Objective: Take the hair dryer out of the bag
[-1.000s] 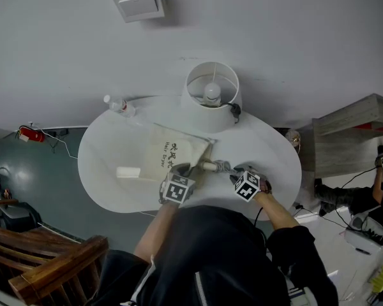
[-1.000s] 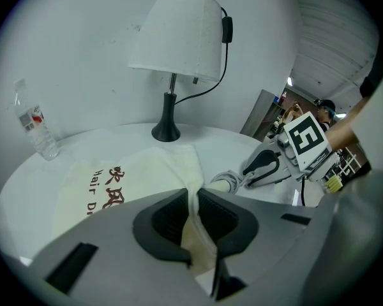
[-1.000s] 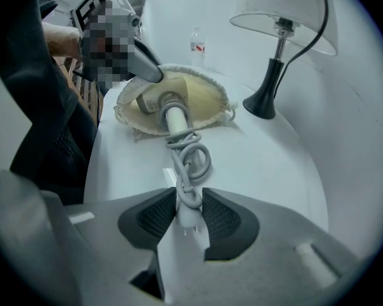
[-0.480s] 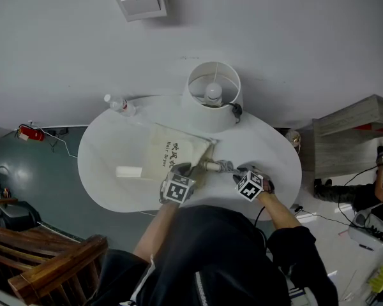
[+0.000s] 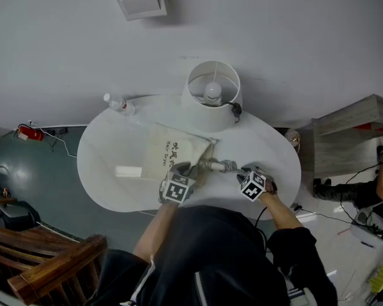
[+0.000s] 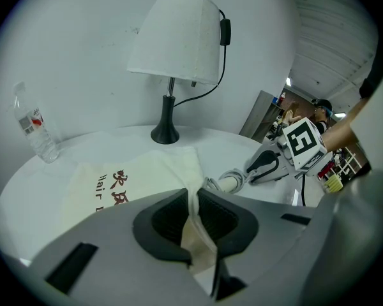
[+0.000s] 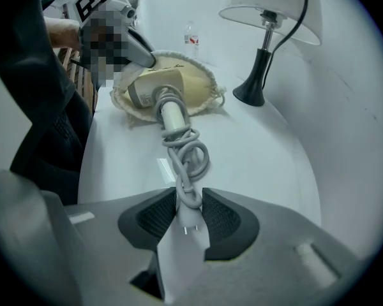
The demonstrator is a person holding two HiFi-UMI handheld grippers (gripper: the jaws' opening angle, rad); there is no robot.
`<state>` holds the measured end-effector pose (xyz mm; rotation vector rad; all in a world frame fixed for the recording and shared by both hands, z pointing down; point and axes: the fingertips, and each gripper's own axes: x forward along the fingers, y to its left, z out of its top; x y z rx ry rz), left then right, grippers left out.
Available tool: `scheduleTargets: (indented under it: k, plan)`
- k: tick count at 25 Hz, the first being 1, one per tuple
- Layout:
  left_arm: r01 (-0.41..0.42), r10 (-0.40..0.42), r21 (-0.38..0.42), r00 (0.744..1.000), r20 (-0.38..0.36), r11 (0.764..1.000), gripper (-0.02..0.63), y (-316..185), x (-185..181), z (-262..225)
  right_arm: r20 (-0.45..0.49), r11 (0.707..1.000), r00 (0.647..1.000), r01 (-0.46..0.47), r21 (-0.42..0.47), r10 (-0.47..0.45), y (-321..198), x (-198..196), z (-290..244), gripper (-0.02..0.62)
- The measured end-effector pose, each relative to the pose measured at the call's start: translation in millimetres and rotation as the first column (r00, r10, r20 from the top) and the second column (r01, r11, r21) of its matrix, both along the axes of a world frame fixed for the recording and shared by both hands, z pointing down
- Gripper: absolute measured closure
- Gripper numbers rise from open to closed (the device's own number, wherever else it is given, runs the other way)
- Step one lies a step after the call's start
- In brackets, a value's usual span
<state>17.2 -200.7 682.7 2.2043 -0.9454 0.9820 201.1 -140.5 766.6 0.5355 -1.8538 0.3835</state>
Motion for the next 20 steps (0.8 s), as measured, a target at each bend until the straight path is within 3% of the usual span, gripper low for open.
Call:
scheduleTargets:
  k: [7, 15, 20]
  plan:
    - [0.003, -0.003, 0.001, 1.0, -0.001, 1.0, 0.555, 0.4, 0.4, 0.2, 0.026, 1.0, 1.0, -0.017, 0.024, 0.017, -1.2, -1.8, 2.3, 0.462]
    - [0.006, -0.006, 0.002, 1.0, -0.004, 1.0, 0.555, 1.4, 0.9, 0.2, 0.14, 0.996, 0.99, -0.028, 0.08, 0.016, -4.9, -19.1, -23.8, 0.397]
    - [0.009, -0.009, -0.001, 1.0, -0.011, 1.0, 0.555, 1.2, 0.3, -0.3, 0.21, 0.993, 0.978, -0.03, 0.116, 0.005, -14.7, -37.7, -47.6, 0.393]
